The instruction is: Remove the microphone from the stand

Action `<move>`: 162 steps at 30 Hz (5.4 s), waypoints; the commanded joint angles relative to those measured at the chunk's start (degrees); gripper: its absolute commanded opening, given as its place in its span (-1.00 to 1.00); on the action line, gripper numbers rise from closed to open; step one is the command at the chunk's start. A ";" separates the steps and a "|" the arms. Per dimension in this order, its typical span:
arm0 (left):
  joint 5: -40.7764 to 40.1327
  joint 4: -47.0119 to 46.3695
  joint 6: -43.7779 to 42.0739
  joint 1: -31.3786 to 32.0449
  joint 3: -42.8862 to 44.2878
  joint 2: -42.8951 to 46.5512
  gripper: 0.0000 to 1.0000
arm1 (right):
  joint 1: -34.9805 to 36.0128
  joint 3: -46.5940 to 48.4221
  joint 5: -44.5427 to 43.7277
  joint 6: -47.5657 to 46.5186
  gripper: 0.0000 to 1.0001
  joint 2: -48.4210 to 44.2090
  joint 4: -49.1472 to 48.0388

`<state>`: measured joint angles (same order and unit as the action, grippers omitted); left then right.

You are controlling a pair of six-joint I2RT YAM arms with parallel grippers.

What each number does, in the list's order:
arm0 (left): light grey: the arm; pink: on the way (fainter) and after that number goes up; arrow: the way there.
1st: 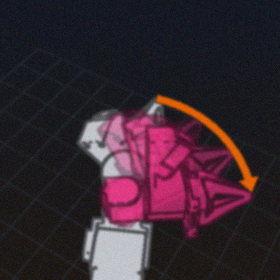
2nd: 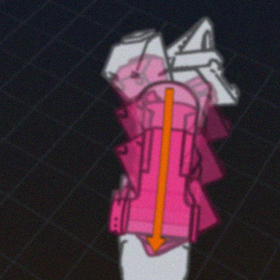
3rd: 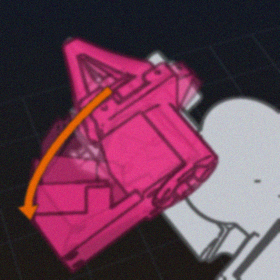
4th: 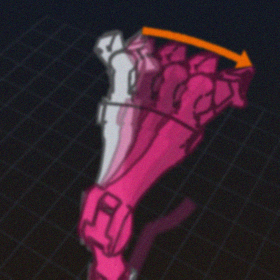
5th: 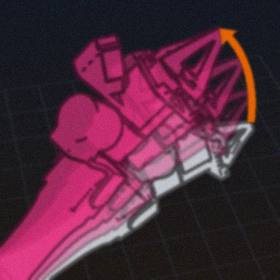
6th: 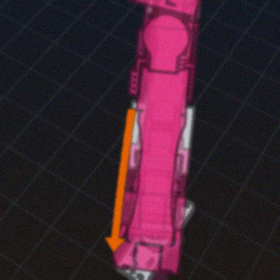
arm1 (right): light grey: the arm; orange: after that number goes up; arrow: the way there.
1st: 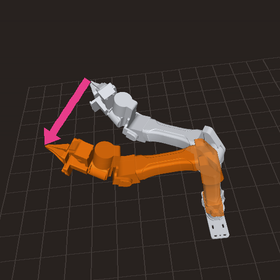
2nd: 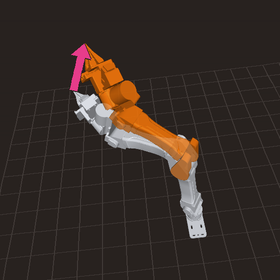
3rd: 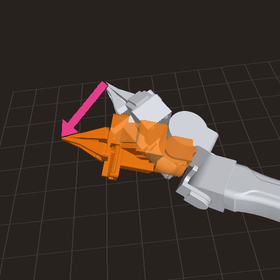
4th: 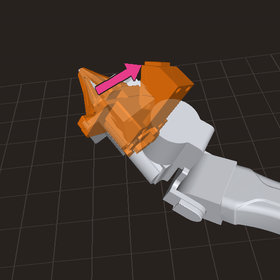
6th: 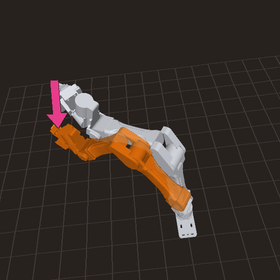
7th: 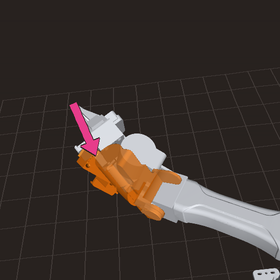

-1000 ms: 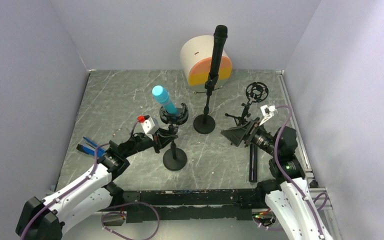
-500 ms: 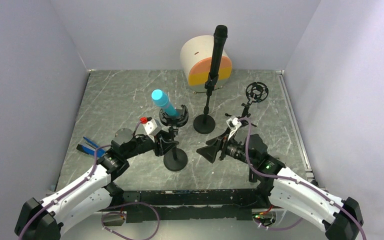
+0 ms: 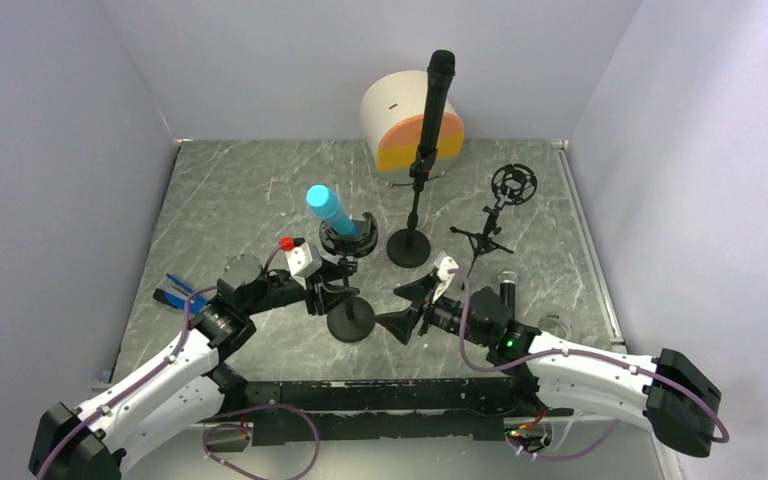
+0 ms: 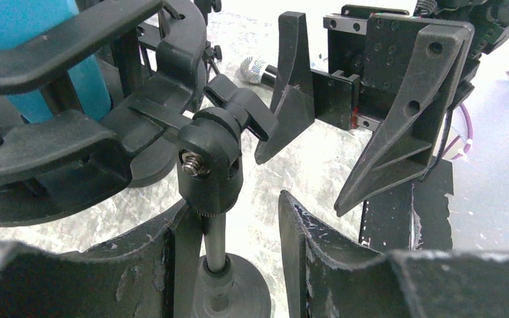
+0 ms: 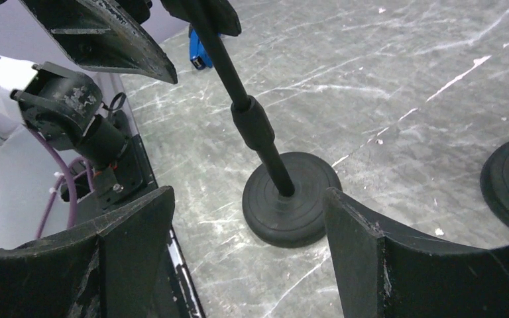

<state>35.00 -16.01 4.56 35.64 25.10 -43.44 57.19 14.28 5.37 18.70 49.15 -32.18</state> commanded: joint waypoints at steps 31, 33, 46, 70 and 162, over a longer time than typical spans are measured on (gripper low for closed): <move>18.56 -6.05 -0.91 -7.82 1.70 -4.11 -0.70 | 2.92 9.62 7.10 -14.77 0.57 30.75 -29.86; 18.16 -7.41 -0.28 -7.86 1.37 -4.44 -0.71 | 2.85 9.62 7.04 -15.12 0.57 31.94 -30.89; 17.80 -9.29 1.21 -7.86 0.60 -4.78 -0.95 | 2.77 12.83 4.15 -21.52 0.04 37.62 -31.21; 17.40 -14.28 3.53 -7.78 -1.92 -7.45 -0.25 | 2.86 12.10 6.51 -19.30 -0.62 40.24 -33.82; 6.11 -9.74 6.07 -6.65 -0.58 -4.38 -0.95 | -1.20 10.28 16.15 -14.77 0.22 36.90 -36.41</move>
<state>40.47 -26.81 11.64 28.97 22.44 -48.23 56.23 21.93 18.24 5.54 84.58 -67.31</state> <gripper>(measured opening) 0.096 0.640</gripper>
